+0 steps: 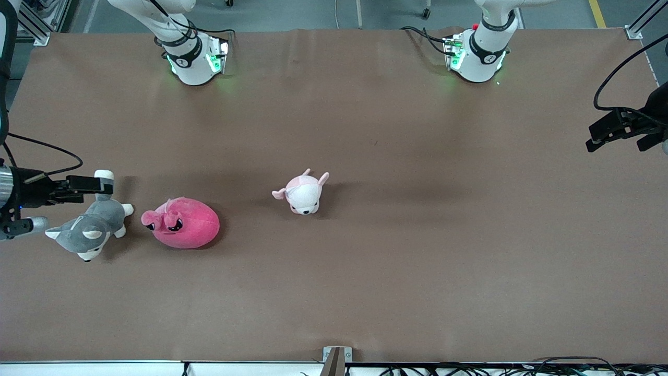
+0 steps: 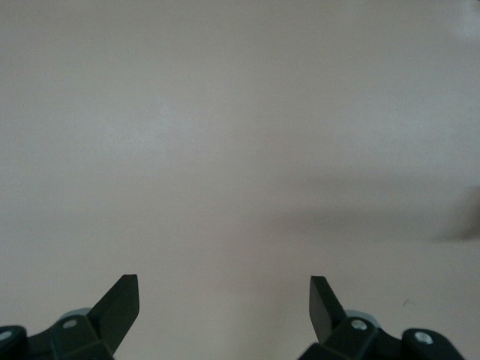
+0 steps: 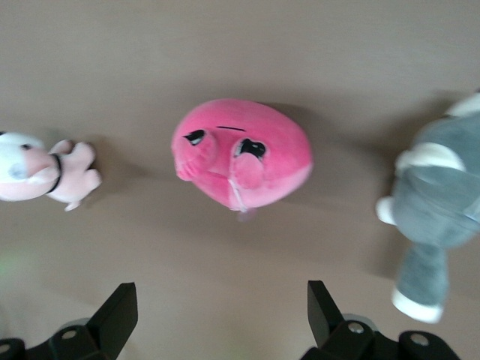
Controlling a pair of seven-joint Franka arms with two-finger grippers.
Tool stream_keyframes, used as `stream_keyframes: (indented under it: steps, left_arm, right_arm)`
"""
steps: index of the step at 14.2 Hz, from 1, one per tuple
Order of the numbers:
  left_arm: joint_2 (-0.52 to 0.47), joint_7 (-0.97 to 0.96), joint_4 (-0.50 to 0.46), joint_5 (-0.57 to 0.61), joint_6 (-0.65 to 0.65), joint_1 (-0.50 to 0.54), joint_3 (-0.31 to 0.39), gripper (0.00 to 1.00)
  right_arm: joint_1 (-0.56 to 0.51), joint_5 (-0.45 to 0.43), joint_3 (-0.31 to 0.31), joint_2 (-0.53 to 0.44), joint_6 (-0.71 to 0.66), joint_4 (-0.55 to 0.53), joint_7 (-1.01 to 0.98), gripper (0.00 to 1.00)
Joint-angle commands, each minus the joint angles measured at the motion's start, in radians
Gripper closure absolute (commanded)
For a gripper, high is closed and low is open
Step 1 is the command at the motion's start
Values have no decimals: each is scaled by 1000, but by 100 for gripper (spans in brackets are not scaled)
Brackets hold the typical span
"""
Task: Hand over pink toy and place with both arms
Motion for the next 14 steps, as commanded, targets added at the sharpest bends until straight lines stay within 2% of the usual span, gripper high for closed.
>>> stream_keyframes:
  steps: [1, 3, 4, 10, 12, 14]
  left_arm:
    - [-14, 6, -1, 8, 3, -17, 21, 0]
    - [-14, 8, -1, 10, 3, -18, 21, 0]
    - [-16, 9, -3, 10, 3, -18, 21, 0]
    - [-16, 9, -3, 10, 3, -15, 21, 0]
    - [-20, 9, -12, 8, 3, -12, 21, 0]
    - [-28, 9, -23, -15, 3, 6, 20, 0]
  right_arm:
    - [38, -118, 5, -27, 17, 21, 95, 0]
    - [93, -218, 5, -49, 20, 34, 184, 0]
    - [102, -231, 6, -55, 20, 34, 228, 0]
    - [96, -216, 5, -130, 120, -14, 233, 0]
    - [98, -217, 3, -188, 192, -107, 230, 0]
    - [99, -228, 3, -227, 204, -156, 226, 0]
